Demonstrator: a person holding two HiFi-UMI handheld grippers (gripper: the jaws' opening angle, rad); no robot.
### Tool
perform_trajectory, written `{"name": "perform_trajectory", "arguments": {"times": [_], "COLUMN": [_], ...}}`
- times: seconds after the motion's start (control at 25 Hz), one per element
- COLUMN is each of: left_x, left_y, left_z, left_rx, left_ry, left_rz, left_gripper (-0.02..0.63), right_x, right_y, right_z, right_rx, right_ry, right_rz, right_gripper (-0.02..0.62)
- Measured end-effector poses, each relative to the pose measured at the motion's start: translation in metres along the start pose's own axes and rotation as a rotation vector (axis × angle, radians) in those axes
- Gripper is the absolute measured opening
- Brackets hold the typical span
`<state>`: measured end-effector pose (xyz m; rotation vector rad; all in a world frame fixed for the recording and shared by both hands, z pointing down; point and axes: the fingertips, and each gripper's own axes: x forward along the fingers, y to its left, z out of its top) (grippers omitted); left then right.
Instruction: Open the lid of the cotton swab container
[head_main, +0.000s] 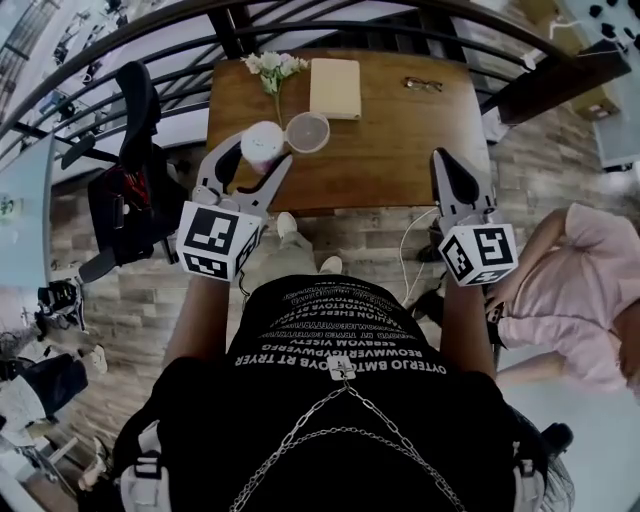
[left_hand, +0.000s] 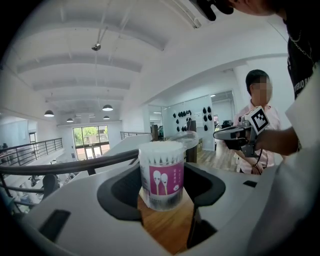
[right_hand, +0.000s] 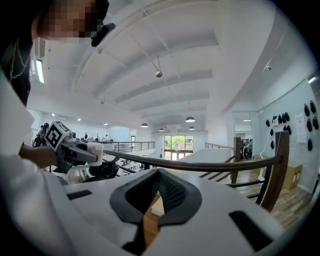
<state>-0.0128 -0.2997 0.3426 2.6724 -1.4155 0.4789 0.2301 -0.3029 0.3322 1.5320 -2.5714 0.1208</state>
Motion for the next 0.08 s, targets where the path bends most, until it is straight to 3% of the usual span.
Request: {"name": "perform_trajectory", "arguments": {"times": [0.08], "left_x": [-0.0011], "left_y": [-0.0034], "left_z": [0.001], "left_rx": [0.003], "left_ry": [-0.002], "left_rz": [-0.002], "left_gripper": [0.267], "right_x": [-0.0025], "right_y": [0.0016], "right_z": [-0.0007], "right_rx": [0.0], "right_ry": [0.0], "right_rz": [0.003], "right_gripper": [0.015]}}
